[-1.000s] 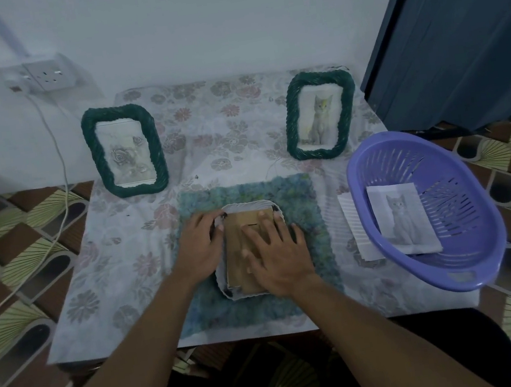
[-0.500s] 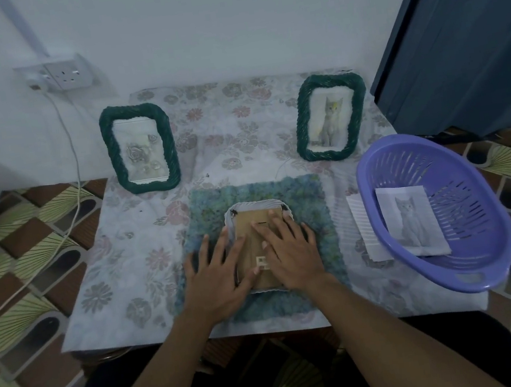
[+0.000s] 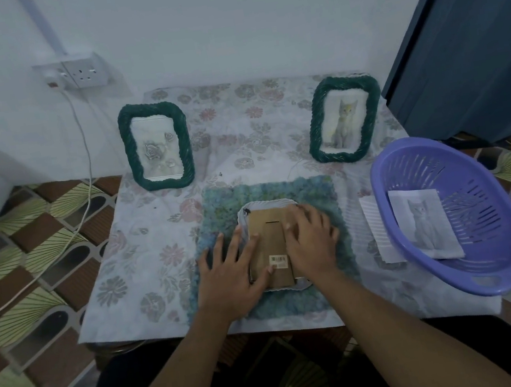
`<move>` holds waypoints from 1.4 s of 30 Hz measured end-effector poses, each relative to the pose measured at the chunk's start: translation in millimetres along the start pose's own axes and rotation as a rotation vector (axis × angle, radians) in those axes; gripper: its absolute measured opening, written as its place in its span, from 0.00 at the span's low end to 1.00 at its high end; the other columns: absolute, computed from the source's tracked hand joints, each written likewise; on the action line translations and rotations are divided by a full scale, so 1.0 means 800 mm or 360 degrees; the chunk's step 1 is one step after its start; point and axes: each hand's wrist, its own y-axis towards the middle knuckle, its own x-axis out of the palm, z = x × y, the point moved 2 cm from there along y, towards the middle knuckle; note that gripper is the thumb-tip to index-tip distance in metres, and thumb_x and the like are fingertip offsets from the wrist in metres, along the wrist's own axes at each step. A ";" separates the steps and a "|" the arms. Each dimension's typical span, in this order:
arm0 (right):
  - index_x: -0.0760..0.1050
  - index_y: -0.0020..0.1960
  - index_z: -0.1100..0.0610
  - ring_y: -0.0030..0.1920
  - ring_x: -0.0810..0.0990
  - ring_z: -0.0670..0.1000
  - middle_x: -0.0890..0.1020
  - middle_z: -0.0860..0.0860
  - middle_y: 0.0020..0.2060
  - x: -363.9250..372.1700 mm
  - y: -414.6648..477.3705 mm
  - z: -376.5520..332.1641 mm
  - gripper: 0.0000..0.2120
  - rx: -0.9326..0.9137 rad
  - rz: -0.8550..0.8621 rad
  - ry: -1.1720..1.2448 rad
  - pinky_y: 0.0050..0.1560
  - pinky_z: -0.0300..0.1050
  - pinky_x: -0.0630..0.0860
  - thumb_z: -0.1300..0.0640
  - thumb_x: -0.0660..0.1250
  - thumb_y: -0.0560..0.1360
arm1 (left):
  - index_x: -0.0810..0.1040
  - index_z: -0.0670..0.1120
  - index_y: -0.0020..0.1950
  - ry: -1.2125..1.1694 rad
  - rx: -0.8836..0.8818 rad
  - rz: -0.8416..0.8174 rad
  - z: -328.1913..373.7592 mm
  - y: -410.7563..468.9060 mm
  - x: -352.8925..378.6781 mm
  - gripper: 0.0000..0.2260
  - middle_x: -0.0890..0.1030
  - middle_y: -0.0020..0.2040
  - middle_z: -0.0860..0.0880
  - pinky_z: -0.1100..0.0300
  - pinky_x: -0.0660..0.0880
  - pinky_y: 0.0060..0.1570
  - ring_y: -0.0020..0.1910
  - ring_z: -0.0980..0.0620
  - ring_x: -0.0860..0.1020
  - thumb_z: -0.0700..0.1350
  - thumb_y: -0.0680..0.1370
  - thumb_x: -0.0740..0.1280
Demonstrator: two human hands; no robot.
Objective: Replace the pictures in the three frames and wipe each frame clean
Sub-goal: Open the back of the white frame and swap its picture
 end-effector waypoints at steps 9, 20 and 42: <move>0.65 0.76 0.49 0.74 0.59 0.56 0.68 0.51 0.73 0.002 0.011 0.010 0.22 0.0124 -0.0039 0.0006 0.72 0.60 0.54 0.47 0.52 0.84 | 0.50 0.63 0.79 -0.0025 0.0007 -0.0017 -0.001 0.001 0.001 0.31 0.50 0.81 0.53 0.38 0.49 0.73 0.79 0.44 0.49 0.71 0.77 0.46; 0.71 0.67 0.48 0.72 0.63 0.55 0.73 0.50 0.69 -0.010 0.027 0.009 0.22 0.0228 -0.0080 0.0150 0.71 0.61 0.60 0.40 0.65 0.77 | 0.49 0.63 0.79 -0.0040 0.0010 0.0023 -0.001 0.000 0.001 0.32 0.49 0.81 0.54 0.38 0.49 0.73 0.80 0.45 0.49 0.72 0.77 0.46; 0.69 0.67 0.48 0.73 0.61 0.56 0.69 0.50 0.71 -0.010 0.023 -0.001 0.21 0.0277 -0.0181 0.0059 0.71 0.63 0.55 0.40 0.64 0.78 | 0.52 0.63 0.79 -0.0033 0.0008 0.0055 0.000 0.002 0.001 0.32 0.53 0.81 0.53 0.37 0.52 0.71 0.79 0.44 0.53 0.72 0.77 0.45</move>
